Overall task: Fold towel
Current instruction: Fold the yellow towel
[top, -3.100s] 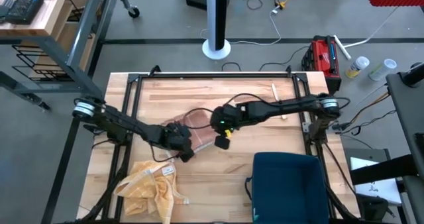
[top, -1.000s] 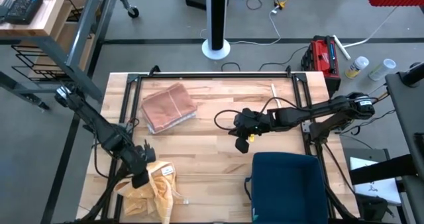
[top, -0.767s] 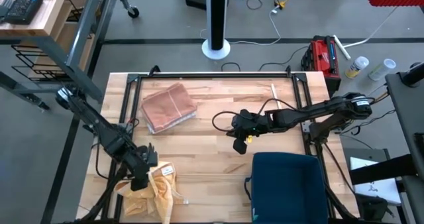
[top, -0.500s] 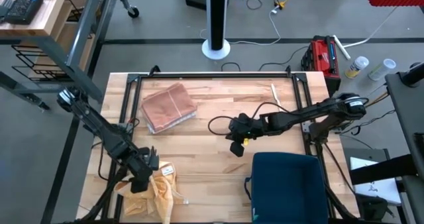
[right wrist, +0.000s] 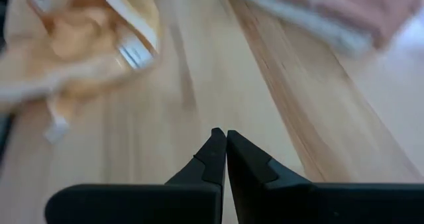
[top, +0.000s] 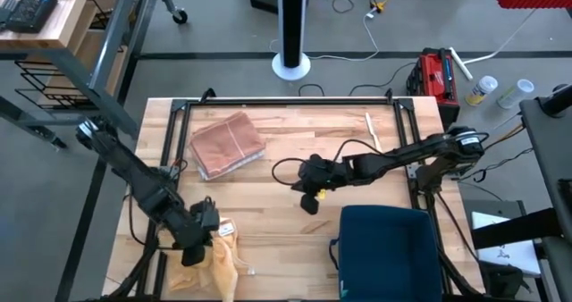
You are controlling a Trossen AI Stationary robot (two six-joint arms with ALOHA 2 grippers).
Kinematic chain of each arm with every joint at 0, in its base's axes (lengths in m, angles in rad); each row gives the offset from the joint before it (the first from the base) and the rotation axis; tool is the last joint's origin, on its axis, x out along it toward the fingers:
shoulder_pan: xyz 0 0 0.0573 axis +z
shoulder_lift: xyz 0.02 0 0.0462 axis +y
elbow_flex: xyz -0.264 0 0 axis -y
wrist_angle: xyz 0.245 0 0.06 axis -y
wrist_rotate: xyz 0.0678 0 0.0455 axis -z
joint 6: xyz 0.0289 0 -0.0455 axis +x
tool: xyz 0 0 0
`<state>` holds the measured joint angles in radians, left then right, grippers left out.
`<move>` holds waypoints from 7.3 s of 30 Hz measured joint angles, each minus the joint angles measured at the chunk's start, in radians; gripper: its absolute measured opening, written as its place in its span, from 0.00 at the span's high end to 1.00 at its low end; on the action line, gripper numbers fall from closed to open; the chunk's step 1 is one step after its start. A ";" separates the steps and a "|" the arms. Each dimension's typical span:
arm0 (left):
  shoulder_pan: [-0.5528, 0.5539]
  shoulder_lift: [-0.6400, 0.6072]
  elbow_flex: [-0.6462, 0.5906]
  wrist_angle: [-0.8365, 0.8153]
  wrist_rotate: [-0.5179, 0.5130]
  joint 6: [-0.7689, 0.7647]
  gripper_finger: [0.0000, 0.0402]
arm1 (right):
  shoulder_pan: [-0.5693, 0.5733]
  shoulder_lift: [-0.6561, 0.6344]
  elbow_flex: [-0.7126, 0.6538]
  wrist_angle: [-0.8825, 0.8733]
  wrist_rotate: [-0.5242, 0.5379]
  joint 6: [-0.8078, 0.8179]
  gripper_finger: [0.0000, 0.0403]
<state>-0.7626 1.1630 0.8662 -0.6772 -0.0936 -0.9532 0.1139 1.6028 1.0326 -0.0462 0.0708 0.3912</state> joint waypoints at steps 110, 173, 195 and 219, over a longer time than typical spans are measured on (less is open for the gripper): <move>0.341 0.317 1.383 0.151 -1.432 1.794 1.00 | 0.248 -0.264 1.291 -0.783 0.702 -0.774 1.00; -0.209 0.389 1.147 -0.239 -1.485 1.091 1.00 | 0.511 -0.071 1.087 -1.289 -0.227 0.000 1.00; -0.549 0.640 1.071 0.723 -1.482 1.199 1.00 | 0.635 0.042 1.086 -1.102 -0.356 0.021 1.00; -0.553 0.699 0.710 0.703 -0.964 0.090 1.00 | 0.646 0.173 0.929 -0.910 -0.678 0.104 1.00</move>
<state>-1.3154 1.8618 1.5766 0.0257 -1.0572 -0.8628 0.7597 1.7758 1.9619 -0.9565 -0.6069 0.4954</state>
